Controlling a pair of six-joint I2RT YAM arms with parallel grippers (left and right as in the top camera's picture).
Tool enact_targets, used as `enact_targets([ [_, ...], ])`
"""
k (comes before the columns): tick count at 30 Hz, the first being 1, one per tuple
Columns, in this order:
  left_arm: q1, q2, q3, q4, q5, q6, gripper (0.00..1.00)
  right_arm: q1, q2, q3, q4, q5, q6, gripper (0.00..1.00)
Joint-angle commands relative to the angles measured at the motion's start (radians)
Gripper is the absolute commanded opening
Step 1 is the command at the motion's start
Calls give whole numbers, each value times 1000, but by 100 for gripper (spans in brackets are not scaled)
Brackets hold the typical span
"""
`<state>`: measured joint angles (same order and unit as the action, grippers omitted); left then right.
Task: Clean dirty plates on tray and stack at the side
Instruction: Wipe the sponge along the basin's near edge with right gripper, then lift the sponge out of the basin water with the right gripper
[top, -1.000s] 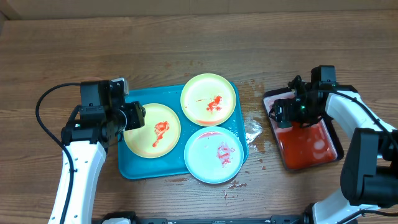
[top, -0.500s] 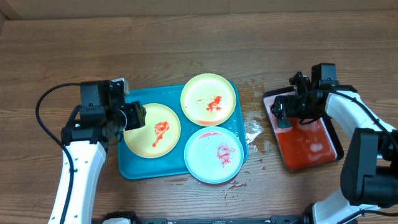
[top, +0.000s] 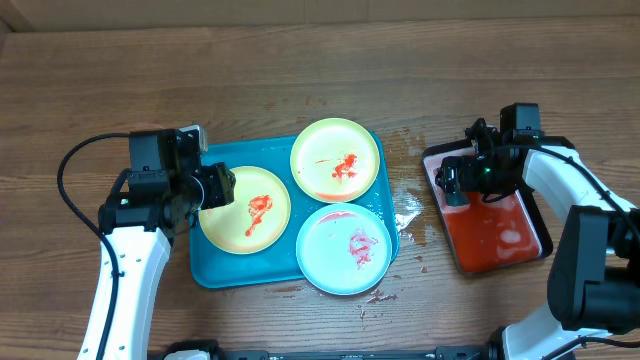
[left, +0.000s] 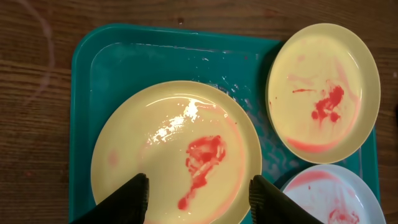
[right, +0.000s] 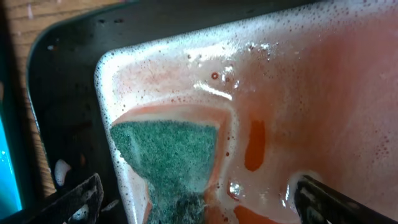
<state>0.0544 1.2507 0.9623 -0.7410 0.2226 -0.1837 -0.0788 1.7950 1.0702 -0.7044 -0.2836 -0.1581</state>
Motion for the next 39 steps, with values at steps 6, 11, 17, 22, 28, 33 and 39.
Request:
enact_targets([
  [6,2,6,24,0,-5,4,54,-2,6,-4,15,111,-3,77],
  [11,2,6,24,-3,-5,5,54,-2,6,-4,-8,219,0,68],
  [17,2,6,24,-3,-5,5,54,-2,6,-4,-3,160,31,72],
  [22,2,6,24,-3,-5,5,54,-1,6,-4,1,105,31,24],
  [28,2,6,24,-3,-5,4,52,-1,6,-4,3,56,31,4],
  [33,2,6,24,-8,-5,4,59,-1,6,-4,-10,42,31,4],
  [39,2,6,24,-26,-5,4,69,-1,6,4,-47,43,31,4],
])
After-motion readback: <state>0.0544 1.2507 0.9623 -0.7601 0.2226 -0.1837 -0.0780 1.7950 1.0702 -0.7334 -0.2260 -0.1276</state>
